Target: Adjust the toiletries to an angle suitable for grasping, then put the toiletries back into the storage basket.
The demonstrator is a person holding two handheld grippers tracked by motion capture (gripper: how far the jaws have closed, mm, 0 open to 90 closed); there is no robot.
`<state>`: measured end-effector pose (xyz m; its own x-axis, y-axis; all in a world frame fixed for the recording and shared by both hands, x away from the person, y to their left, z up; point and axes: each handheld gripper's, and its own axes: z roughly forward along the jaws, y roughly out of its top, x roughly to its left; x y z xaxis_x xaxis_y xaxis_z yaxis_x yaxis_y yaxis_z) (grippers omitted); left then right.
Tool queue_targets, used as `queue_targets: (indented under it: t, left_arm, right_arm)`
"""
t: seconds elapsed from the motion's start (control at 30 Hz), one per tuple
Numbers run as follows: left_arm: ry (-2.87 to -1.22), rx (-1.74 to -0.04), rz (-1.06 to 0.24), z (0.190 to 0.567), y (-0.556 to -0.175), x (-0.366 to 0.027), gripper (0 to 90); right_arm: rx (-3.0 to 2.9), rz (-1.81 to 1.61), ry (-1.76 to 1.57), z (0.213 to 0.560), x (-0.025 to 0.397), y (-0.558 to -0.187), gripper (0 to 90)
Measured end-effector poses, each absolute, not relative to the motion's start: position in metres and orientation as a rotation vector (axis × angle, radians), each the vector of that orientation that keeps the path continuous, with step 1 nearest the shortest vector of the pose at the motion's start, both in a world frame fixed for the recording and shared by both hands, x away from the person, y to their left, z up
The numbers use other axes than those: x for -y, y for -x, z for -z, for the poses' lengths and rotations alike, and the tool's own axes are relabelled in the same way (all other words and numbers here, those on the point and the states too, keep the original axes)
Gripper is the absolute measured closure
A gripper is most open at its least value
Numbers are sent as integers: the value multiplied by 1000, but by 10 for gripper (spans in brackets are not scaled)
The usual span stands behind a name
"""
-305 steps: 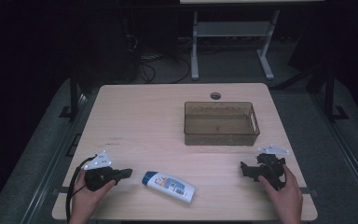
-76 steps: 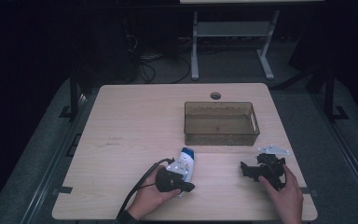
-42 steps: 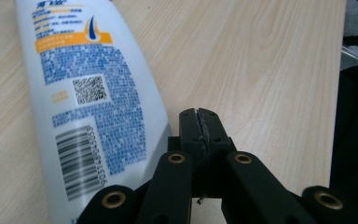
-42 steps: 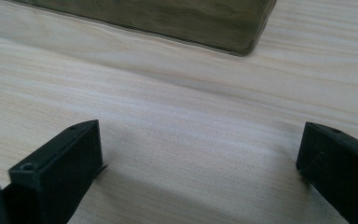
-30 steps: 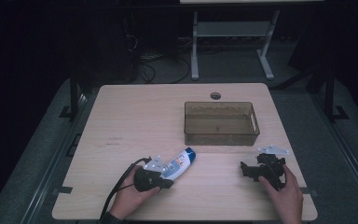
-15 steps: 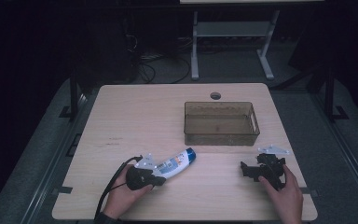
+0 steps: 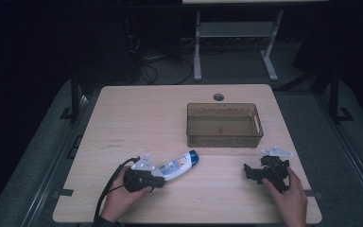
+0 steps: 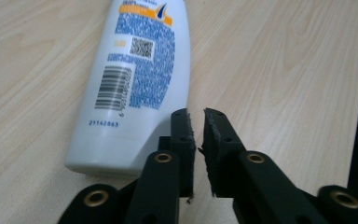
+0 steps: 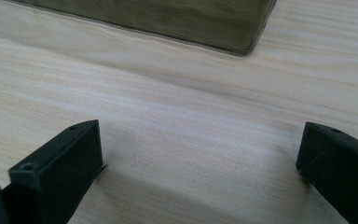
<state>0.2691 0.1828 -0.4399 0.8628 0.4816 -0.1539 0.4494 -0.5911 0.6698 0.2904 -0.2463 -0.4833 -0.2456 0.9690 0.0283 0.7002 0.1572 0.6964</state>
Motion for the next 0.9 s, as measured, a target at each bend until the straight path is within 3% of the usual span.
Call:
queue_targets:
  t: [0.6, 0.9]
  left_arm:
    - [-2285, -649, -104, 413, -278, -174, 411]
    - [-2304, -641, -122, 408, -292, -161, 346]
  right_arm:
    - [-2014, -841, -1584, 483, 246, -290, 0]
    - [-2015, -841, -1582, 483, 247, -290, 0]
